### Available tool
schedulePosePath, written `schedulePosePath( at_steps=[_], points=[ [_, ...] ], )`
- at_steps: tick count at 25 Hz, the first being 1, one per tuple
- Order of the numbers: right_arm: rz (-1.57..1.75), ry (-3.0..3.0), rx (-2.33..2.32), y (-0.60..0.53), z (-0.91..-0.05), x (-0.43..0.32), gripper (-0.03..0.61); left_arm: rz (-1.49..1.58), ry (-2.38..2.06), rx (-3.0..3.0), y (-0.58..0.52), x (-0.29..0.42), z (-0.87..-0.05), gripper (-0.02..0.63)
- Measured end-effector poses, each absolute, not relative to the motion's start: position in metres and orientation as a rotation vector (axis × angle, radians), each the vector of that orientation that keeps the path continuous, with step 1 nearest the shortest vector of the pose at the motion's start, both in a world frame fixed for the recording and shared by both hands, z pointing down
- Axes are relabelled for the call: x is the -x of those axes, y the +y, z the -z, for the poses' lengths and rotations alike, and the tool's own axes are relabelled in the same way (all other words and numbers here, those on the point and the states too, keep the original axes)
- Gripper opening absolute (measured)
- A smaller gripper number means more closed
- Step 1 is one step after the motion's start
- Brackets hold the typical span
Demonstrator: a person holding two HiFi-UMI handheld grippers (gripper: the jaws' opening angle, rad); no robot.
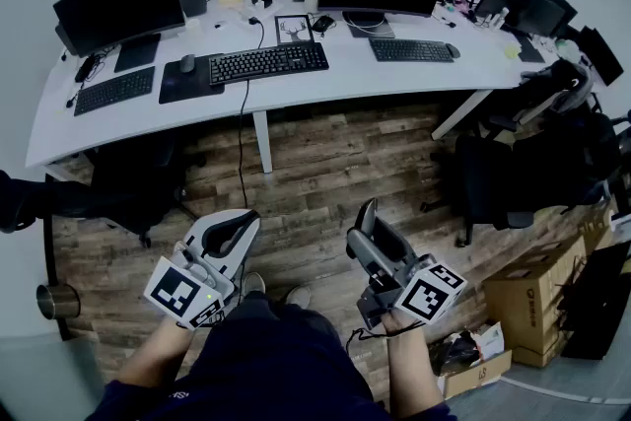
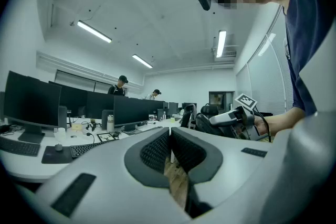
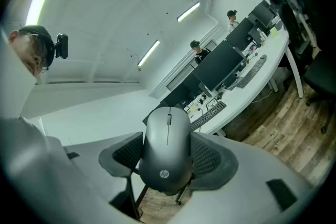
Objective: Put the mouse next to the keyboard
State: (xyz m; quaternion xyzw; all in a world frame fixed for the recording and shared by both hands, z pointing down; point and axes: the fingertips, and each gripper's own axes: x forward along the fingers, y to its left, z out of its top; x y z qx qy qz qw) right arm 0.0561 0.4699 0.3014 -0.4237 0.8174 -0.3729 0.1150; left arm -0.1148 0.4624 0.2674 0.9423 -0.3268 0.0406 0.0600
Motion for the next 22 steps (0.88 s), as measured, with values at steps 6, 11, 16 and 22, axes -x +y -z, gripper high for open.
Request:
schedulePosePath(
  at_steps=[6,11,16,22],
  points=[
    [1.095,2.388,1.243,0.469,-0.302,-0.058,0.288,-0.130,-0.989,-2.851,0.464,0.113,-0.270,0.038],
    [1.110,2.368,1.259,0.472,-0.304,-0.066,0.290,-0.129,-0.988,-2.860,0.469,0.107,-0.267,0.038],
    [1.114,2.366,1.256,0.475,-0.306,-0.068,0.288,-0.130,-0.995,-2.862,0.473,0.106,-0.268,0.038],
    [1.127,2.370,1.244,0.477,-0.311,-0.069,0.288,-0.133,-1.015,-2.850,0.476,0.104,-0.271,0.038]
  ],
)
